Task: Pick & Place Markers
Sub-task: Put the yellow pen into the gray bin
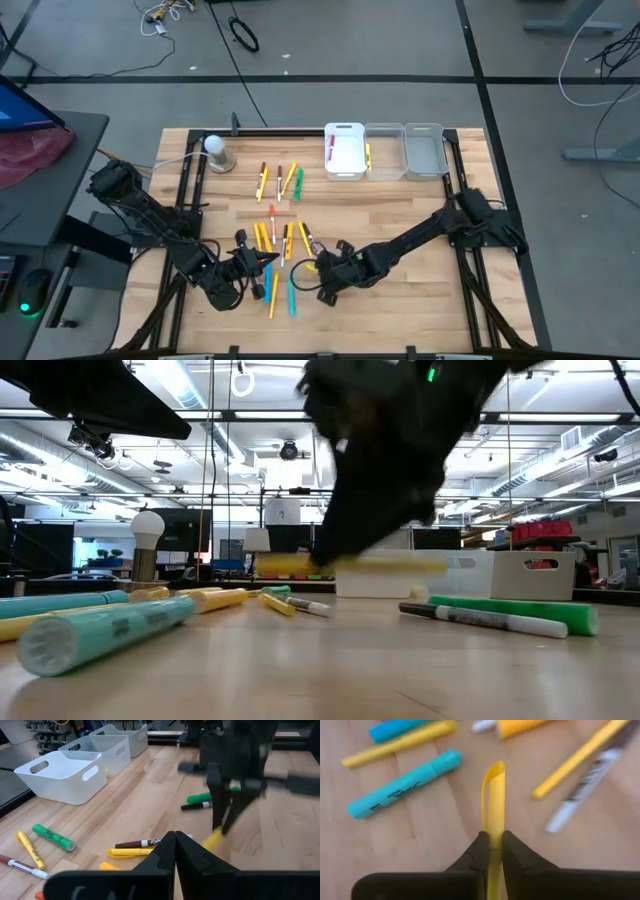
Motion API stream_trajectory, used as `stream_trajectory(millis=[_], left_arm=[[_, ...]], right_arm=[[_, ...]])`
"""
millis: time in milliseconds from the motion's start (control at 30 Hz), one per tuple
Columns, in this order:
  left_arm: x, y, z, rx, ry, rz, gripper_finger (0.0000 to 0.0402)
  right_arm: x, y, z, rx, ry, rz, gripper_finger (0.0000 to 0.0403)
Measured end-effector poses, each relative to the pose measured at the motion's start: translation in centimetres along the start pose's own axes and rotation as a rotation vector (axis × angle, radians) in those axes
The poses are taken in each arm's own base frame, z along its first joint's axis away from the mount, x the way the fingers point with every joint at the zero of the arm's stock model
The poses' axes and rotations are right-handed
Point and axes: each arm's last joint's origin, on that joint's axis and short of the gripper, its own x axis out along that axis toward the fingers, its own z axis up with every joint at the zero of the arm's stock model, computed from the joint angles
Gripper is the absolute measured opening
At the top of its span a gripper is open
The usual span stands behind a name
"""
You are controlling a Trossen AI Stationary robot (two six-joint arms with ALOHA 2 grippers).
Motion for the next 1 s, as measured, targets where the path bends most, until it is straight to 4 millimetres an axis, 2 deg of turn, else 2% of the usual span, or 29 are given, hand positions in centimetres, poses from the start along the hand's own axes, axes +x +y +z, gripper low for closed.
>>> stream_trajectory(millis=[133,233,367,467,633,800,1000], left_arm=[[0.0,0.0,0.0,-0.003,-0.001,-0.001,0.0014],[0.0,0.0,0.0,-0.004,-0.001,-0.001,0.0014],[0.0,0.0,0.1,-0.010,-0.003,-0.003,0.0014],[0.0,0.0,0.1,-0.029,-0.003,-0.003,0.0014],[0.0,0.0,0.1,-0.029,-0.003,-0.003,0.0014],[0.0,-0.1,0.1,-0.030,-0.004,-0.004,0.0014],[0.0,0.0,0.1,-0.030,-0.005,-0.001,0.0014]], right_arm=[[-4.6,-1.2,-0.1,0.008,0.063,-0.126,0.0015],[-8.0,-2.8,-1.1,0.048,0.166,-0.281,0.0014],[-10.0,-6.2,-4.1,0.159,0.294,-0.463,0.0013],[-9.6,-8.0,-6.4,0.251,0.333,-0.451,0.0012],[-6.9,-9.0,-9.1,0.369,0.305,-0.320,0.0011],[-5.6,-8.7,-9.2,0.474,0.193,-0.229,0.0004],[-5.5,-8.7,-9.0,0.445,0.126,-0.244,0.0002]])
